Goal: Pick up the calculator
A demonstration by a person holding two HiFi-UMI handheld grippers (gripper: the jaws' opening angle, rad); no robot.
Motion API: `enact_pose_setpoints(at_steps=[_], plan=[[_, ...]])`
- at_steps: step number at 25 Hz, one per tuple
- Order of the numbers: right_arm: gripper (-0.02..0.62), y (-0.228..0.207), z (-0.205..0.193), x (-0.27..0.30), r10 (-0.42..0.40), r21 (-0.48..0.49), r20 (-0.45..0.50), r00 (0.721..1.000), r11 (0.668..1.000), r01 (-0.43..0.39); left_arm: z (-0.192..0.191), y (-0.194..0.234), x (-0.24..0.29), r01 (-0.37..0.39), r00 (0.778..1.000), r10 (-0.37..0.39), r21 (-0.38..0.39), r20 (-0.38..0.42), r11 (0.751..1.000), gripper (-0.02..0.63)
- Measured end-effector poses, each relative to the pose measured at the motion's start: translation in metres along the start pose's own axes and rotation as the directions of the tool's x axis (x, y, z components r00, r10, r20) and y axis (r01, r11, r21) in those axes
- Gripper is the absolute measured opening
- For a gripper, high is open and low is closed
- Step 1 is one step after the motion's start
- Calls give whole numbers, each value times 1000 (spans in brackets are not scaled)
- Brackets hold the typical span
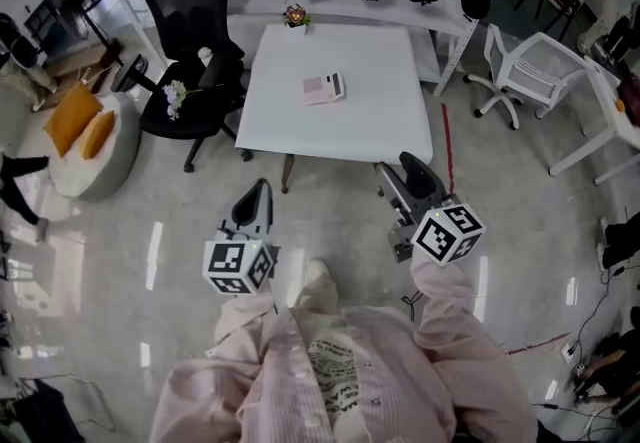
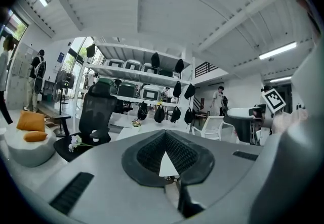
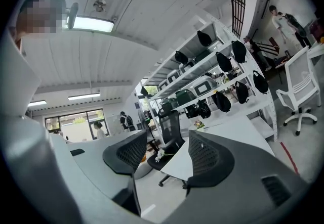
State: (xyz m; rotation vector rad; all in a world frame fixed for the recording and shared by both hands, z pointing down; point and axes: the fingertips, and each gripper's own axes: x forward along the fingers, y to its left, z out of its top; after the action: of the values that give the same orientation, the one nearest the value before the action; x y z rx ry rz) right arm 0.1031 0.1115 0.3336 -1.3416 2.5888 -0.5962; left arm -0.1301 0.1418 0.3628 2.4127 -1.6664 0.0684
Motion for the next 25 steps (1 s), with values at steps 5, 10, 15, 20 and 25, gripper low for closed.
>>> enact_pose_setpoints(at_steps=[5, 10, 15, 20, 25], plan=[[225, -17, 2, 47, -10, 7, -27, 1000, 1000, 11, 4, 31, 40, -4, 1000, 4, -25, -6, 1000, 0], [225, -31, 2, 79, -40, 10, -41, 998, 999, 40, 8, 52, 71, 11, 1000, -11, -37, -1, 999, 0], [225, -40, 1, 105, -47, 21, -47, 998, 999, 48, 7, 68, 92, 11, 1000, -11, -42, -7, 999, 1], [225, -54, -11, 117, -66, 51, -68, 996, 996, 69, 1, 77, 105, 11, 1000, -12, -44, -27, 999, 0], [224, -73, -14, 134, -84, 82, -66, 994, 993, 89, -8, 87, 121, 2, 999, -5, -52, -50, 999, 0]])
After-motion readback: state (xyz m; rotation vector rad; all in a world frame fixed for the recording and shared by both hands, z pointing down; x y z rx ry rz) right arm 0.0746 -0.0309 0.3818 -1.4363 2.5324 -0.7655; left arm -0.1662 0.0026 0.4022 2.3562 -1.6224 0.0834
